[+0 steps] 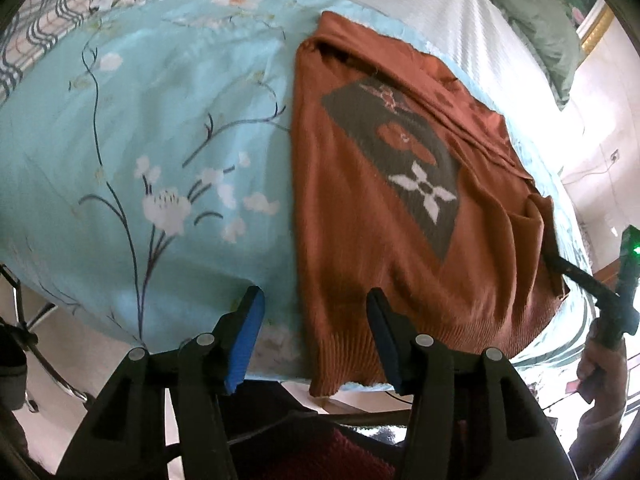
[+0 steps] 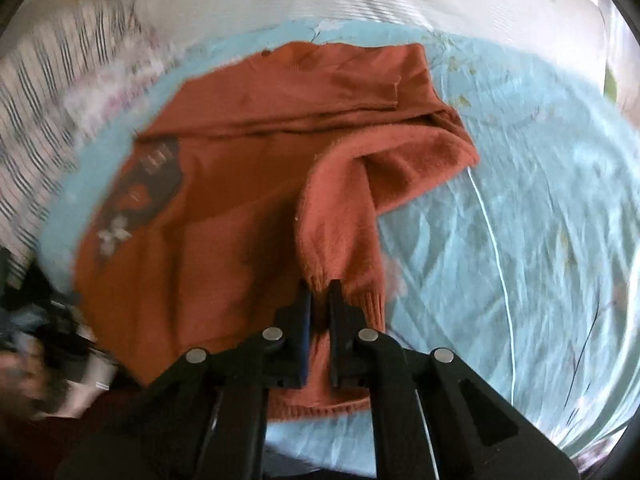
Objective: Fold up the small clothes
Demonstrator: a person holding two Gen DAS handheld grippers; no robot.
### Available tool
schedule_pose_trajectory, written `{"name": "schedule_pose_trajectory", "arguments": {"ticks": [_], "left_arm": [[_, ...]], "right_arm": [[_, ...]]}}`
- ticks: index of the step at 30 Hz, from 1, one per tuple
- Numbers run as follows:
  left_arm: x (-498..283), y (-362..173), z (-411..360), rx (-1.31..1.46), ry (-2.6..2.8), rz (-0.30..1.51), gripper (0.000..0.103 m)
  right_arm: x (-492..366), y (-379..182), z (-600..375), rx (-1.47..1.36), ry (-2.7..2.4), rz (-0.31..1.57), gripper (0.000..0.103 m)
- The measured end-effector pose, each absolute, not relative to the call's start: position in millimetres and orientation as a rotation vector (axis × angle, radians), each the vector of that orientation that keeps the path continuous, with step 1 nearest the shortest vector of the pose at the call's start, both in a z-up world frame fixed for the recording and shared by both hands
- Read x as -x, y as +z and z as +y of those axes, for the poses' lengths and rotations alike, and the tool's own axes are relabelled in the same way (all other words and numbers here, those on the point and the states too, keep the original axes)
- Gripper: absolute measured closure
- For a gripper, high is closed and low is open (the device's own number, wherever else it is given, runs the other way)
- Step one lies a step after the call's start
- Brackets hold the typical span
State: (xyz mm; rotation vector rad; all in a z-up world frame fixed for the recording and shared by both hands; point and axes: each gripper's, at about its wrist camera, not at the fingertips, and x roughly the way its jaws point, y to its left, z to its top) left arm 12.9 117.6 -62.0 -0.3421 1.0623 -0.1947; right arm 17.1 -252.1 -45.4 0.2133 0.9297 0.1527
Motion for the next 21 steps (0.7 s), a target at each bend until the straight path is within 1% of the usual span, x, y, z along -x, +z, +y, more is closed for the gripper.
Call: {"name": "schedule_pose_trajectory", "arguments": {"ticks": [5,8,11,12,15,16,17,18,19,20,21], "left_arm": [[-12.7,-62.3,114.0,0.306,-0.227,1.071,0.049],[-11.2,-64.3,114.6,0.313,-0.276,1.075,0.049],[-12.8,-69.3,115.4,0.342,-0.325,1.076,0.049],[-14.0,-69.9,116.6,0.356,-0.340,1.068,0.048],[-21.1,-70.8,117.8,0.399,-0.396,1.069,0.048],[-21.6,-70.4,116.4,0.406,-0.409,1.070,0.050],[-22.8,-70.1,115.5,0.416,-0.432,1.073,0.059],[-24.6,-71.5,113.7,0.421,-0.451,1.084,0.064],[-25.3,-73.3,112.5,0.421,-0.458,1.093,0.071],[-25.4,-75.6,110.5,0.413,-0.461,1.099,0.077],[-25.1,-76.5,108.7,0.398,-0.457,1.096,0.081]], "right_arm": [[36.3,-32.8,-317.0,-0.617,0.360,0.839,0.095],[64.4,-43.0,-340.5,-0.702,0.396,0.822,0.095],[67.6,-69.6,-350.1,-0.727,0.359,0.871,0.095],[65.8,-78.8,-352.6,-0.747,0.341,0.879,0.092],[62.1,-93.7,-354.3,-0.763,0.316,0.878,0.090],[59.5,-95.8,-353.8,-0.765,0.323,0.864,0.089],[58.7,-96.2,-353.2,-0.771,0.333,0.854,0.085],[55.7,-95.8,-353.0,-0.779,0.348,0.844,0.075],[53.4,-95.4,-351.5,-0.784,0.372,0.827,0.069],[52.6,-95.1,-349.6,-0.784,0.386,0.816,0.060],[51.3,-94.5,-347.3,-0.780,0.394,0.808,0.058]]}}
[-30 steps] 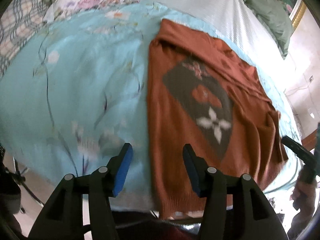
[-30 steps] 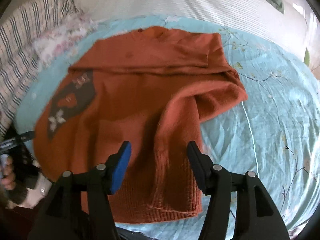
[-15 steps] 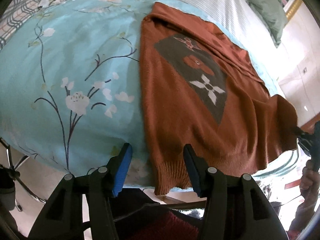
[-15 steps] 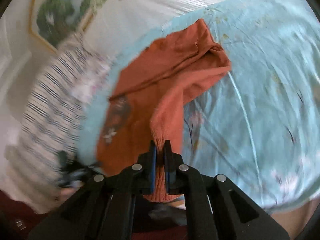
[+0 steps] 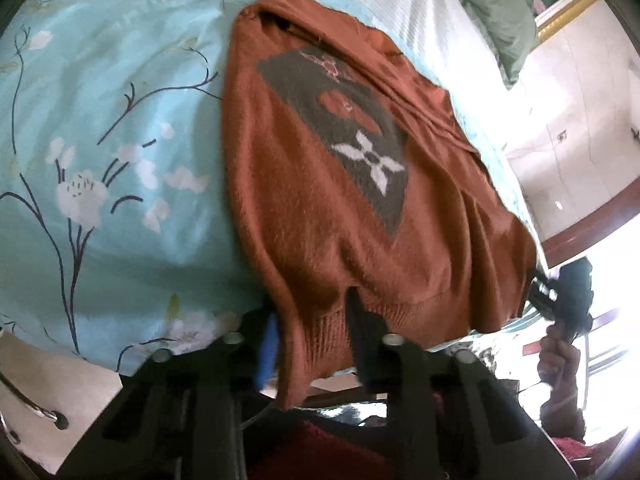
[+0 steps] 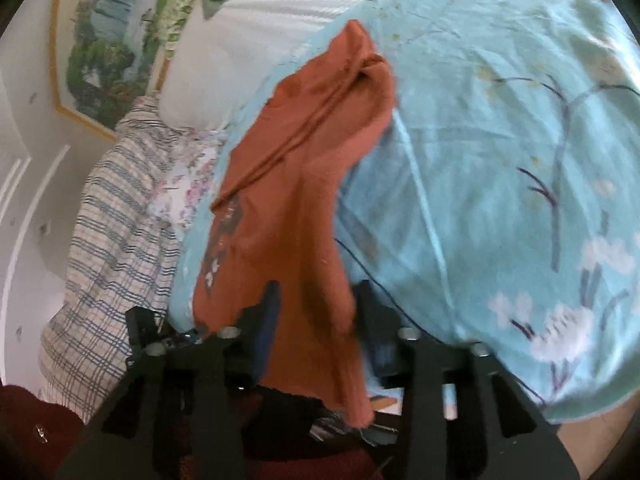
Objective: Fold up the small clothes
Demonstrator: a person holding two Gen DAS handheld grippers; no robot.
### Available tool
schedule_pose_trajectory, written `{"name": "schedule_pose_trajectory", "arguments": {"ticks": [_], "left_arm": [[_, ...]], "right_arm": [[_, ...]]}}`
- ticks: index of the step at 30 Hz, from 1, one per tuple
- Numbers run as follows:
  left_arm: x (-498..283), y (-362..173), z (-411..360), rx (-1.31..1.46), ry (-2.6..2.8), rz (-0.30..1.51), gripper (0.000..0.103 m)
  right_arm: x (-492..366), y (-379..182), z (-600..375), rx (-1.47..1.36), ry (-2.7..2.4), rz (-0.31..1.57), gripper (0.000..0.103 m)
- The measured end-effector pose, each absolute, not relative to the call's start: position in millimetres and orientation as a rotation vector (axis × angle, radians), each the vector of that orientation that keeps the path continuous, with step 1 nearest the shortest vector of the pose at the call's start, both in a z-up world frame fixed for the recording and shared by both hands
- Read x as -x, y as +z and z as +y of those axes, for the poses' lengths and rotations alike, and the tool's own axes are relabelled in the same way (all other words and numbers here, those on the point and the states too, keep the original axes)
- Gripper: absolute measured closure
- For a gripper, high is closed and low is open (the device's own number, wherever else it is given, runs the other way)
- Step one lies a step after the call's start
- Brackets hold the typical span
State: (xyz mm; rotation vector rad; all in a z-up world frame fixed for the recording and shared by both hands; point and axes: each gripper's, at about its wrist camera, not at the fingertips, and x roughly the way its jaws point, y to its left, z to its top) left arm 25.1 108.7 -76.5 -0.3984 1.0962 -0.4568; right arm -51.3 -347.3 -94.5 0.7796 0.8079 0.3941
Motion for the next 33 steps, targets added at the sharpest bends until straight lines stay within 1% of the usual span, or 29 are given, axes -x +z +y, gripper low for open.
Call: {"name": "schedule_pose_trajectory", "arguments": {"ticks": [1,2,3,4,5,11,13,16,18,19,20,21,24,26,27,28,29,30,33], "left_arm": [[-24.3,-76.7,108.0,0.389,-0.456,1.092,0.086],[-24.3,-76.9,108.2,0.386,-0.464,1.091,0.094],[-23.9,-76.0,108.6,0.387,-0.466,1.085,0.095],[-22.4,-74.6,108.9,0.385,-0.467,1.077,0.096],[-18.9,-69.5,110.1,0.377,-0.470,1.060,0.097],[0.0,-29.8,134.9,0.386,-0.493,0.941,0.099],[-3.3,-30.2,141.6,0.394,-0.496,0.939,0.099],[-12.2,-46.3,147.6,0.448,-0.513,0.983,0.098],[-17.2,-59.1,149.0,0.464,-0.499,1.024,0.093],[-19.6,-66.4,149.5,0.473,-0.490,1.050,0.084],[-20.1,-71.2,148.7,0.481,-0.489,1.063,0.076],[-21.2,-78.1,149.2,0.495,-0.490,1.087,0.073],[-19.9,-85.2,148.5,0.517,-0.524,1.089,0.073],[-21.0,-85.8,146.0,0.505,-0.548,1.087,0.073],[-22.0,-85.0,143.2,0.501,-0.576,1.083,0.073],[-21.7,-84.6,140.2,0.495,-0.590,1.079,0.081],[-21.6,-83.1,135.7,0.478,-0.611,1.073,0.100],[-21.3,-81.1,128.2,0.444,-0.630,1.070,0.098],[-14.0,-64.8,114.2,0.359,-0.647,1.018,0.098]], "right_arm": [[48.3,-95.3,-344.5,-0.768,0.399,0.810,0.058],[46.7,-96.4,-343.5,-0.758,0.401,0.817,0.059],[46.2,-97.1,-342.8,-0.748,0.403,0.824,0.066],[46.3,-97.4,-343.5,-0.747,0.411,0.832,0.076],[48.4,-98.8,-345.8,-0.763,0.424,0.844,0.097],[66.5,-104.0,-364.4,-0.815,0.444,0.814,0.097],[63.2,-110.6,-364.0,-0.830,0.462,0.827,0.096],[58.3,-117.7,-359.8,-0.841,0.488,0.833,0.092],[58.7,-117.6,-360.8,-0.840,0.511,0.822,0.085],[59.7,-116.4,-359.9,-0.828,0.524,0.819,0.083],[60.7,-115.2,-359.3,-0.818,0.534,0.817,0.079],[61.7,-113.6,-357.6,-0.805,0.549,0.815,0.074],[62.7,-110.2,-351.9,-0.778,0.586,0.810,0.061],[60.8,-109.7,-345.9,-0.767,0.609,0.813,0.060],[59.3,-109.6,-341.8,-0.750,0.612,0.818,0.060],[58.1,-109.1,-338.0,-0.732,0.613,0.824,0.061],[55.7,-108.8,-333.9,-0.720,0.621,0.834,0.075],[53.5,-109.6,-330.5,-0.721,0.632,0.848,0.096],[56.0,-106.3,-332.4,-0.741,0.654,0.823,0.096]]}}
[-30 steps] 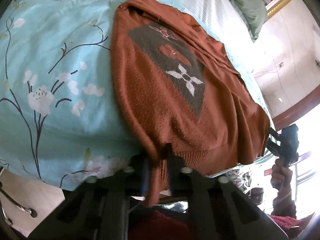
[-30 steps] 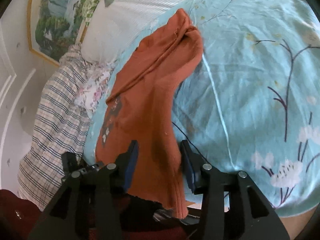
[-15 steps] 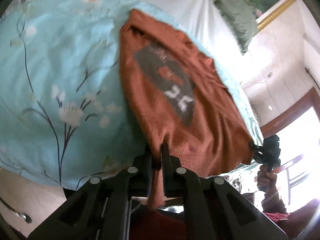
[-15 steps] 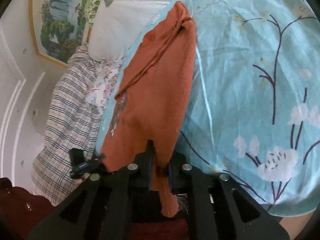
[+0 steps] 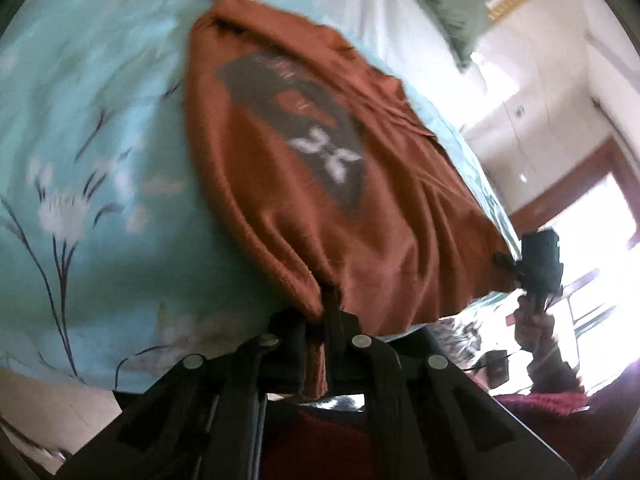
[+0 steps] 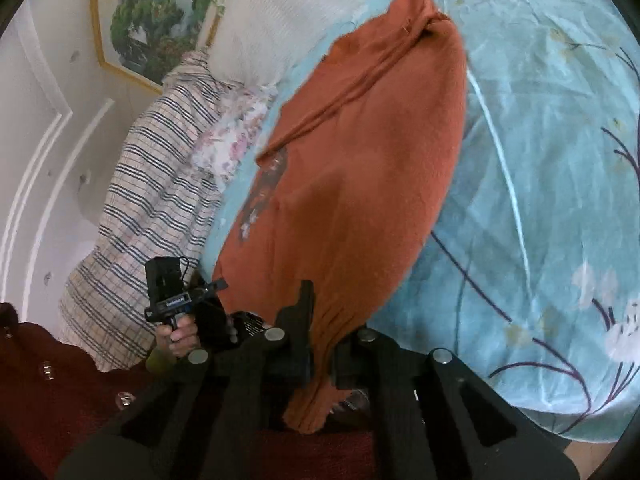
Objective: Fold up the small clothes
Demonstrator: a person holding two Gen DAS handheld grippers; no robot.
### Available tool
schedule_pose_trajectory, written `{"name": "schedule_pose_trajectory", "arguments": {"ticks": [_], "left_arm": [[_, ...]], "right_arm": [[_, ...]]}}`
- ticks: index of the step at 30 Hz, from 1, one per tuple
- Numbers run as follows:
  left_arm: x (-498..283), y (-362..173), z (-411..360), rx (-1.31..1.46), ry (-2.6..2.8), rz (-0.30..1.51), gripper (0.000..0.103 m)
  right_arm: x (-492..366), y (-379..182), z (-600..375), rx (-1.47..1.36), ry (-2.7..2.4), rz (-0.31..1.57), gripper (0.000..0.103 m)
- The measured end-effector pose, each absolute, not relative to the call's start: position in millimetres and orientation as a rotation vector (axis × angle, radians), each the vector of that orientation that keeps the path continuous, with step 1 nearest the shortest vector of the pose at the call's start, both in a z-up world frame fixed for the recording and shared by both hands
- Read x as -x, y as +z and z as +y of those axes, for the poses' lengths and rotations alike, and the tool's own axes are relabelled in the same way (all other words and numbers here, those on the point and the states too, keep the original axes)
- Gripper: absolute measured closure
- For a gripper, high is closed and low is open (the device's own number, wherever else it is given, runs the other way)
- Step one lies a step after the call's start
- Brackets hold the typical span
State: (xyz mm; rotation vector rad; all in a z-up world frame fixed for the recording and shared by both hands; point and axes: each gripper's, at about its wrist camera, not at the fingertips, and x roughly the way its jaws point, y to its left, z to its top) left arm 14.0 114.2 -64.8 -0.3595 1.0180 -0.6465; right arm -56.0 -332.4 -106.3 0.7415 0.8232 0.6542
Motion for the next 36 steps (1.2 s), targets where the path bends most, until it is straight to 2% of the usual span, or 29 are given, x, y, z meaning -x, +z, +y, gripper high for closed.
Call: {"name": "schedule_pose_trajectory", "arguments": {"ticks": [9,16,22,26,36], "left_arm": [[0.9,17.8,160.6,0.539,-0.637,0.724,0.099],[-26.0,50.6,160.7,0.549,-0.631,0.628,0.099],[-87.4,78.1,143.5,0.523,-0.591,0.535,0.099],[-154.6,85.7,131.8,0.509,-0.519,0.512,0.099],[-294.0,50.7,120.7,0.502,-0.347,0.638,0.099]], "right_arm": [[60.8,-77.1,-368.9,-0.901,0.725,0.620,0.096],[18.4,-32.8,-372.5,-0.858,0.694,0.548,0.096],[-51.8,-8.1,-391.3,-0.837,0.586,0.510,0.096],[-114.9,2.9,-399.9,-0.800,0.522,0.531,0.096],[-248.8,-20.2,-412.5,-0.759,0.413,0.681,0.096]]}}
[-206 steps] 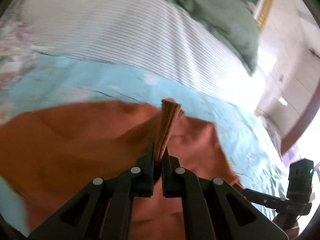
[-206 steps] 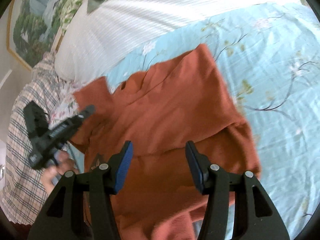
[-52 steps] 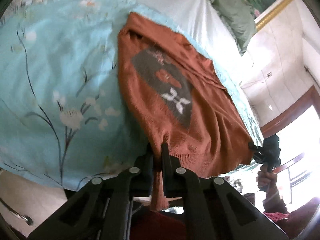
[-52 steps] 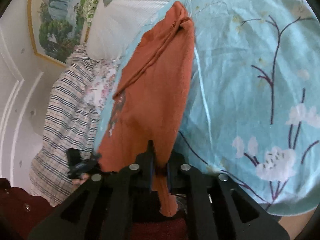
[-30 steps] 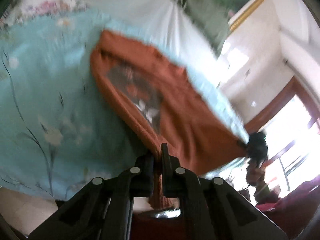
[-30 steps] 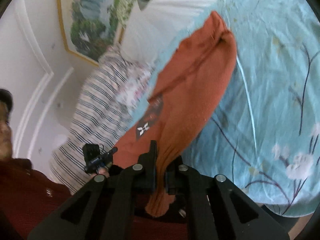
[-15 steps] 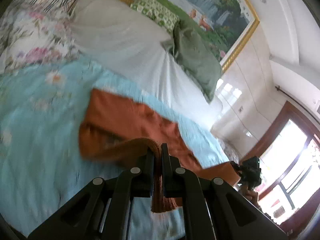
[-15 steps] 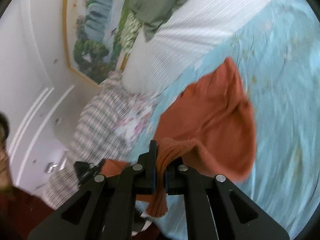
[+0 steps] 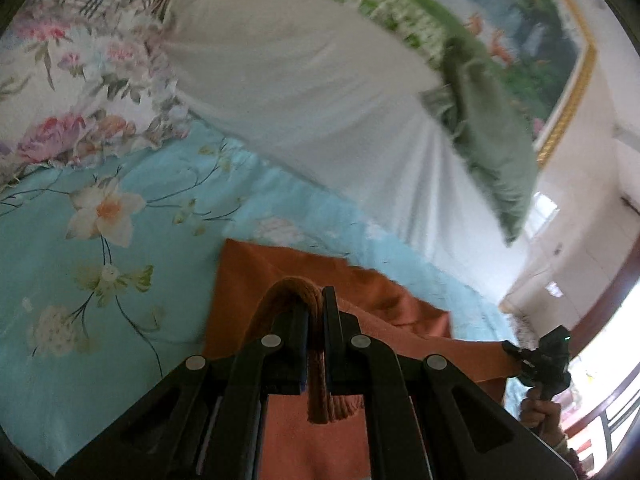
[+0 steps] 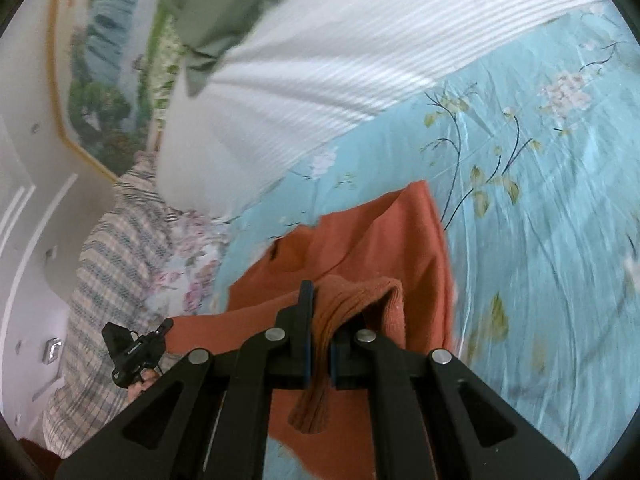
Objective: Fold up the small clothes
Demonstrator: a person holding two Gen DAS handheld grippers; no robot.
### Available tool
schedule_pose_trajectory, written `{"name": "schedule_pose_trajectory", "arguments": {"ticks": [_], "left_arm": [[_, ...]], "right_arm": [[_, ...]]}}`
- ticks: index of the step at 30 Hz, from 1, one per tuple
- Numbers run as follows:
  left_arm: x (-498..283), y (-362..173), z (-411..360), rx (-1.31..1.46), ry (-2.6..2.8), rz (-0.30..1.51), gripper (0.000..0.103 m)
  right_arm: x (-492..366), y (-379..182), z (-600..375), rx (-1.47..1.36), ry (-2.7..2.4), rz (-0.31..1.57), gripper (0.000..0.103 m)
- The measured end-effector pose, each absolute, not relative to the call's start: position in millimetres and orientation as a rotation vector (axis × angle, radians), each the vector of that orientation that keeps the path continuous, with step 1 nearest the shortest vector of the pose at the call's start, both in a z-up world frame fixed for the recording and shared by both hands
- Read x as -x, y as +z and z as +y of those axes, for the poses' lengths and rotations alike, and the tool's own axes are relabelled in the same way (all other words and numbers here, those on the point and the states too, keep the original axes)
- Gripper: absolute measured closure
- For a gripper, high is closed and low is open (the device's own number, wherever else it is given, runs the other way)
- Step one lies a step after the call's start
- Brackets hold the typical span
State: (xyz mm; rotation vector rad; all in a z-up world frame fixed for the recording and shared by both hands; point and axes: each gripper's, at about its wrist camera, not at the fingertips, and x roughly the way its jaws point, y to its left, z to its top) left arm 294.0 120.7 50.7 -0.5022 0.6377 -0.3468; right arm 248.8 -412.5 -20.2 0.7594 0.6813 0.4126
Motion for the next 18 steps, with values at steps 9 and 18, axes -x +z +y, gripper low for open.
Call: {"name": "schedule_pose_trajectory", "arguments": {"ticks": [9,18], "left_arm": [[-382.4,-4.3,106.3,0.454,-0.257,0.771,0.099],[-385.1,-30.6,114.8,0.458,-0.223,0.857,0.089]], "right_arm": [[-317.4,-62.7,-402.3,-0.695,0.316,0.823,0.096],[-287.3,-61.7,-427.4,-0.726,0.190,0.802,0.062]]}}
